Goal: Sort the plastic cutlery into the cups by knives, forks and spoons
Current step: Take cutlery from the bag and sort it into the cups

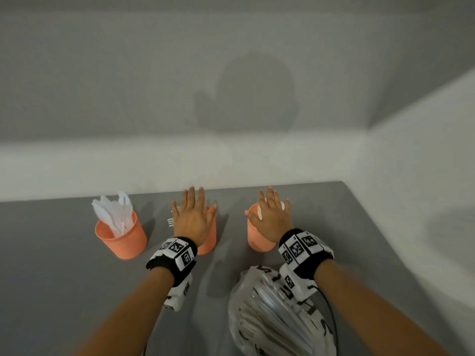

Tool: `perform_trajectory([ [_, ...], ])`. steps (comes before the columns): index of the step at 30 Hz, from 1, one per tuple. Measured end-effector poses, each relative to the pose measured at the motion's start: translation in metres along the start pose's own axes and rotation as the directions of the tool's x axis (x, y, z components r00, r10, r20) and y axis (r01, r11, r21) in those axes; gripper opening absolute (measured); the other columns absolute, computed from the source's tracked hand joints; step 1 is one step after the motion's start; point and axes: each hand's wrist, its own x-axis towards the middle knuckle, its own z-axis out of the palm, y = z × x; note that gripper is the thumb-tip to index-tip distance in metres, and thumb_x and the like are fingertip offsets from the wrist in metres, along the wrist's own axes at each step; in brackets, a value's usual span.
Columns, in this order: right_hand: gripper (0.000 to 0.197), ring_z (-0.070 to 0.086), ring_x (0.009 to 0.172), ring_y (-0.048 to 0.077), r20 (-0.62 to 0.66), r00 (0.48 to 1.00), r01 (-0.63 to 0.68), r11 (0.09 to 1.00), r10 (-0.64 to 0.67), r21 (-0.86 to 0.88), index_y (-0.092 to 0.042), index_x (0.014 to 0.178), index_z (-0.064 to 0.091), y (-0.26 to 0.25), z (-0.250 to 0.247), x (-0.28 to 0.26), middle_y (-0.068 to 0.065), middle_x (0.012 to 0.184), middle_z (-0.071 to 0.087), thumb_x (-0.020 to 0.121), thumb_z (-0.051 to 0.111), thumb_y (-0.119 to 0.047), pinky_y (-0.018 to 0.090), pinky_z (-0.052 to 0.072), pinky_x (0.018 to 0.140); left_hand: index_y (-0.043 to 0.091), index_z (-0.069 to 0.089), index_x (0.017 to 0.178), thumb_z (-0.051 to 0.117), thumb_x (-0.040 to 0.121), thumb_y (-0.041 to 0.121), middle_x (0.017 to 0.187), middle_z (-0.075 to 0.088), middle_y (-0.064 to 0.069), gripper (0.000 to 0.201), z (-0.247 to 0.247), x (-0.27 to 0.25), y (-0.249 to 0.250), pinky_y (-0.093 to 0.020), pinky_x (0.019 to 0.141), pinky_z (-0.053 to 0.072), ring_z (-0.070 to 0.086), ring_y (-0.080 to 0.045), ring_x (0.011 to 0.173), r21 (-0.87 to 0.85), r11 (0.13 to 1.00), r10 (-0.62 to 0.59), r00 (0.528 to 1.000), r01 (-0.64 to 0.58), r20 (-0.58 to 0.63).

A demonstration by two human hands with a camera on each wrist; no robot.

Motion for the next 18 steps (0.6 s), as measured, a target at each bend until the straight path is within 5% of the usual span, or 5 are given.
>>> perform_trajectory([
  [7, 0.076, -0.011, 0.146, 0.024, -0.028, 1.000, 0.007, 0.991, -0.003, 0.133, -0.023, 0.150, -0.003, -0.021, -0.044, -0.036, 0.007, 0.159, -0.010, 0.092, 0.029, -0.060, 0.051, -0.006, 0.116, 0.018, 0.004, 0.150, 0.030, 0.094, 0.055, 0.158, 0.002, -0.014, 0.072, -0.049, -0.027, 0.019, -0.045, 0.118, 0.005, 0.001, -0.029, 0.146, -0.175, 0.984, 0.030, 0.996, -0.044, -0.084],
  [11, 0.048, 0.043, 0.130, 0.023, -0.125, 0.988, 0.133, 0.933, -0.096, 0.334, -0.012, 0.134, 0.047, -0.033, -0.055, -0.068, 0.010, 0.139, 0.048, 0.093, 0.050, -0.038, 0.033, 0.032, 0.108, 0.014, 0.012, 0.149, 0.041, 0.096, 0.038, 0.156, 0.017, -0.011, 0.065, -0.069, -0.045, 0.022, -0.041, 0.118, 0.019, 0.020, -0.026, 0.144, -0.445, 0.888, 0.088, 0.992, -0.118, -0.087],
  [13, 0.022, 0.058, 0.100, 0.018, -0.112, 0.988, 0.143, 0.892, -0.104, 0.429, -0.010, 0.105, 0.065, -0.038, -0.048, -0.092, 0.007, 0.107, 0.066, 0.091, 0.056, -0.024, 0.022, 0.040, 0.085, 0.012, 0.025, 0.144, 0.050, 0.094, 0.027, 0.147, 0.035, -0.013, 0.059, -0.065, -0.058, 0.020, -0.040, 0.109, 0.035, 0.040, -0.028, 0.132, -0.546, 0.826, 0.117, 0.990, -0.140, -0.076],
  [15, 0.015, 0.054, 0.083, 0.015, 0.011, 0.993, 0.101, 0.904, -0.117, 0.415, -0.009, 0.082, 0.064, -0.039, -0.029, -0.116, 0.002, 0.080, 0.063, 0.090, 0.056, -0.018, 0.021, 0.038, 0.069, 0.010, 0.040, 0.133, 0.055, 0.086, 0.023, 0.125, 0.051, -0.014, 0.050, -0.054, -0.076, 0.019, -0.027, 0.084, 0.049, 0.055, -0.027, 0.107, -0.623, 0.772, 0.125, 0.991, -0.128, -0.050],
  [18, 0.020, 0.054, 0.082, 0.020, 0.175, 0.983, 0.031, 0.985, -0.062, 0.170, 0.001, 0.089, 0.065, -0.032, 0.007, -0.144, 0.015, 0.091, 0.066, 0.089, 0.053, -0.016, 0.025, 0.041, 0.067, 0.002, 0.053, 0.116, 0.059, 0.082, 0.010, 0.101, 0.053, -0.010, 0.035, -0.030, -0.108, 0.020, -0.025, 0.070, 0.045, 0.051, -0.022, 0.081, -0.673, 0.734, 0.159, 0.986, -0.093, 0.038],
])
